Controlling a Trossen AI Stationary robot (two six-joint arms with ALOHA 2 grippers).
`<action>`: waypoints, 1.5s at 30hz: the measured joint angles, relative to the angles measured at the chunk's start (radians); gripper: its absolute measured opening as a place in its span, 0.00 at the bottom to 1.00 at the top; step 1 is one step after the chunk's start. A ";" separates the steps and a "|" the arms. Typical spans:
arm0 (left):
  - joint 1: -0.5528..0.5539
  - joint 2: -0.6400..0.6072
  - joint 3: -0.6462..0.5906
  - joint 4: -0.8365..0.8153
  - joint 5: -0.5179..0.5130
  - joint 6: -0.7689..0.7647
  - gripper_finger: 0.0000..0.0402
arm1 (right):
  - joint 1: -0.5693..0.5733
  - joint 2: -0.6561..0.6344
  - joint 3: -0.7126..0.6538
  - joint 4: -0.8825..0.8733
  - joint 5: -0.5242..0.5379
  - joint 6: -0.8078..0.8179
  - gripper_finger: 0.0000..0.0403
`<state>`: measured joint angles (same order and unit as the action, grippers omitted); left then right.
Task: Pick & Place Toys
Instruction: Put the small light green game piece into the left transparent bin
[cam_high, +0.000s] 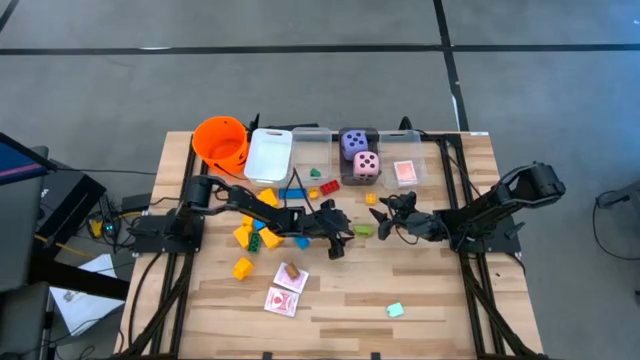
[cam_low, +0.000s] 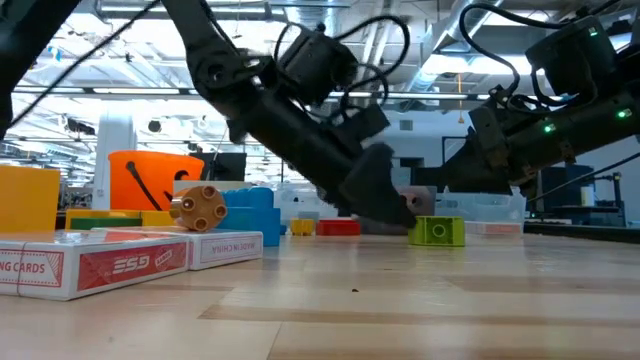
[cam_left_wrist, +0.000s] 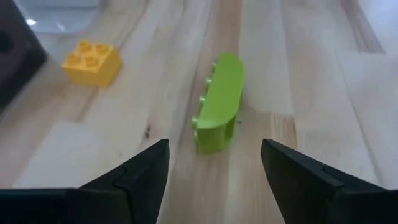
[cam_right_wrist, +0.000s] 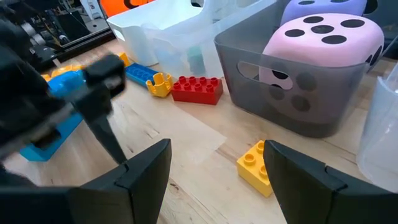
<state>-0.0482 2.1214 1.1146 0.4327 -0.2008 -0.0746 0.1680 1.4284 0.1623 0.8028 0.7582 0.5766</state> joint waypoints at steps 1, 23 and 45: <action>0.001 0.016 0.001 0.013 0.000 0.000 0.61 | 0.000 0.000 0.000 -0.002 0.000 0.000 0.62; 0.008 0.239 0.175 0.211 0.082 -0.001 0.58 | 0.000 0.000 0.000 -0.010 0.006 -0.004 0.62; 0.007 0.112 0.169 -0.036 0.067 -0.003 0.22 | 0.002 0.000 0.000 -0.018 0.002 0.000 0.62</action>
<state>-0.0412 2.2337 1.2835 0.3964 -0.1335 -0.0771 0.1703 1.4284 0.1619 0.7844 0.7605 0.5766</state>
